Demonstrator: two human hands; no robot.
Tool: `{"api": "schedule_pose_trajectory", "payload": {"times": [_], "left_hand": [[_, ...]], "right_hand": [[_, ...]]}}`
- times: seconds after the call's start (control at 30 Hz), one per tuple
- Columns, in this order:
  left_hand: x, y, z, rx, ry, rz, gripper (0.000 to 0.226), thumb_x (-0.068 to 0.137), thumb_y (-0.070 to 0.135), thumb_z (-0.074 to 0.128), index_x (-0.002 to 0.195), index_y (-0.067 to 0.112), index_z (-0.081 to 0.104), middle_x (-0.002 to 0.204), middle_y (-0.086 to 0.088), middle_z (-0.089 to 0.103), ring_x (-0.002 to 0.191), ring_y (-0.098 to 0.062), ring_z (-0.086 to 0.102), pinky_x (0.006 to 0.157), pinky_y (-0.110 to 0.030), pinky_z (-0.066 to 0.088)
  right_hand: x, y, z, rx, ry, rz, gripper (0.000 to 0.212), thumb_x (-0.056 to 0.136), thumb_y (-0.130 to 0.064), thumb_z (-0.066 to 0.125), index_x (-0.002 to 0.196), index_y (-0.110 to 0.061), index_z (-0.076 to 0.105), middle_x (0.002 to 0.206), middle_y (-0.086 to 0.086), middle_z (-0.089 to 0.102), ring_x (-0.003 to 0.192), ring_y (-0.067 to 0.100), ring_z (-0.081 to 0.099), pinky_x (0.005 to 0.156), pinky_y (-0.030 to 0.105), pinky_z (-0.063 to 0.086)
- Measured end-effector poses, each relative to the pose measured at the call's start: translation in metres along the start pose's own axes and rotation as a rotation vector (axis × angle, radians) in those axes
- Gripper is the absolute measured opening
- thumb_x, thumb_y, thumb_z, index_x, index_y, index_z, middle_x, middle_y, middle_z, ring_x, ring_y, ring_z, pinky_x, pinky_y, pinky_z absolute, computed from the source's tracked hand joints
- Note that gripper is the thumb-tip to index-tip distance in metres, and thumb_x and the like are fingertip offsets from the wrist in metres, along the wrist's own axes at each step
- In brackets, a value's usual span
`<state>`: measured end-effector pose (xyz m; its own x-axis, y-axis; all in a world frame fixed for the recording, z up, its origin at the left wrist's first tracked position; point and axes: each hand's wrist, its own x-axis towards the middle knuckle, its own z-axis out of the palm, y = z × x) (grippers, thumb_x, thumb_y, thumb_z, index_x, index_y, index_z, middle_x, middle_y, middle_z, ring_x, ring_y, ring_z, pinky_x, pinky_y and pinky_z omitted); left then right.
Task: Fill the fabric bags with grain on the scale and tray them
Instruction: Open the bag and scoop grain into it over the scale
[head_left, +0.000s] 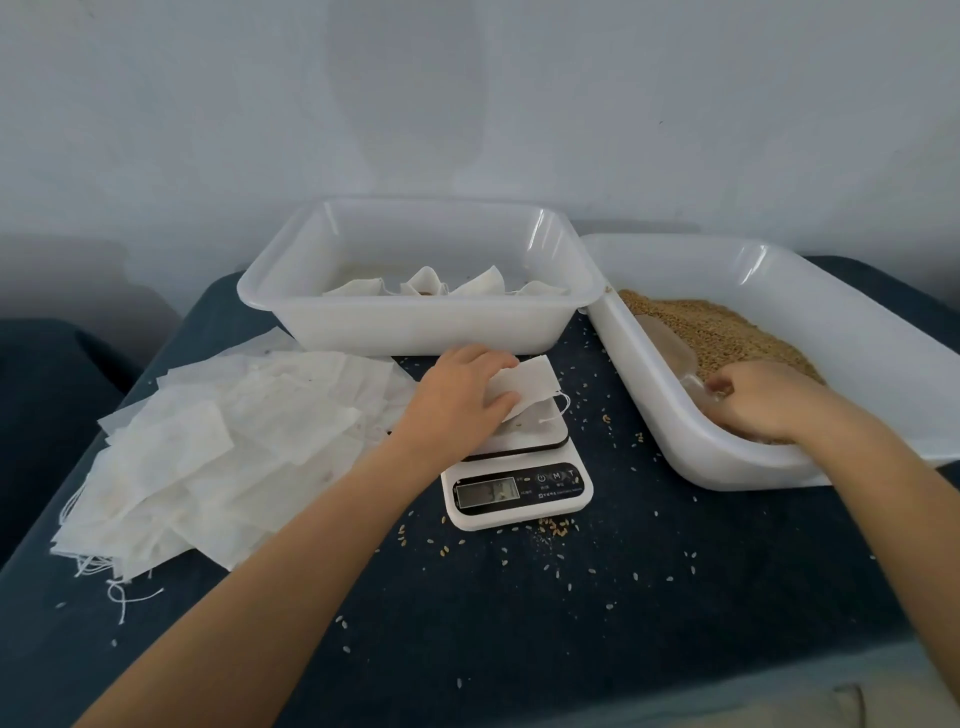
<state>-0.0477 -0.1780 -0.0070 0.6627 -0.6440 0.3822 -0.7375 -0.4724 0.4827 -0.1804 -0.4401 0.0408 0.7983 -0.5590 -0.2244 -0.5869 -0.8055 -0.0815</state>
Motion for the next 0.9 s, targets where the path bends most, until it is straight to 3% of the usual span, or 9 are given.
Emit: {"api": "schedule_pose_trajectory", "payload": {"times": [0.17,0.33,0.47,0.67,0.73,0.8,0.9], "left_hand": [[0.022,0.002,0.009,0.068,-0.034,-0.072,0.034,0.089,0.026,0.057,0.12,0.012,0.059,0.122,-0.004,0.057,0.114,-0.025,0.048,0.097,-0.038,0.036],[0.036,-0.003,0.016,0.04,-0.149,-0.154,0.036,0.09,0.032,0.056,0.122,0.016,0.057,0.122,-0.002,0.056,0.114,-0.02,0.049,0.096,-0.03,0.037],[0.042,-0.007,0.014,-0.067,-0.236,-0.214,0.028,0.096,0.035,0.043,0.113,0.019,0.059,0.106,0.001,0.061,0.103,-0.019,0.054,0.085,-0.031,0.041],[0.052,-0.023,0.0,-0.105,-0.414,-0.221,0.029,0.085,0.03,0.062,0.112,0.02,0.062,0.097,0.007,0.06,0.092,-0.012,0.055,0.079,-0.022,0.037],[0.055,-0.024,-0.001,-0.143,-0.442,-0.226,0.023,0.082,0.026,0.067,0.104,0.02,0.066,0.091,0.008,0.062,0.086,-0.009,0.056,0.074,-0.019,0.039],[0.056,-0.025,-0.001,-0.21,-0.394,-0.241,0.004,0.081,0.024,0.068,0.084,0.025,0.068,0.077,0.015,0.063,0.074,-0.002,0.055,0.064,-0.015,0.038],[0.052,-0.028,-0.001,-0.34,-0.278,-0.255,0.015,0.082,0.023,0.068,0.068,0.026,0.064,0.063,0.016,0.057,0.06,0.003,0.048,0.055,-0.008,0.036]], "right_hand": [[0.0,-0.001,-0.001,-0.026,0.014,-0.007,0.057,0.093,-0.061,0.035,0.112,-0.016,0.064,0.105,0.012,0.071,0.072,0.019,0.067,0.069,0.028,0.051],[0.001,0.0,0.0,-0.031,0.017,-0.015,0.061,0.092,-0.064,0.033,0.11,-0.015,0.065,0.104,0.012,0.071,0.073,0.02,0.067,0.065,0.027,0.047],[0.006,0.004,0.002,-0.056,0.03,0.005,0.065,0.094,-0.063,0.03,0.096,-0.011,0.069,0.085,0.008,0.072,0.073,0.021,0.066,0.062,0.028,0.047],[0.016,0.011,0.004,-0.085,0.088,0.1,0.063,0.096,-0.058,0.032,0.079,-0.011,0.069,0.067,0.005,0.068,0.069,0.021,0.065,0.078,0.038,0.053],[0.018,0.012,0.006,-0.083,0.096,0.103,0.058,0.094,-0.059,0.034,0.092,-0.012,0.068,0.079,0.005,0.069,0.076,0.02,0.064,0.079,0.037,0.052],[0.018,0.011,0.008,-0.04,0.14,0.099,0.051,0.094,-0.057,0.04,0.113,-0.014,0.062,0.101,0.005,0.067,0.089,0.022,0.061,0.076,0.034,0.048],[0.015,0.01,0.007,0.07,0.194,0.092,0.05,0.092,-0.051,0.052,0.13,-0.018,0.053,0.119,0.004,0.063,0.094,0.021,0.056,0.074,0.033,0.042]]}}
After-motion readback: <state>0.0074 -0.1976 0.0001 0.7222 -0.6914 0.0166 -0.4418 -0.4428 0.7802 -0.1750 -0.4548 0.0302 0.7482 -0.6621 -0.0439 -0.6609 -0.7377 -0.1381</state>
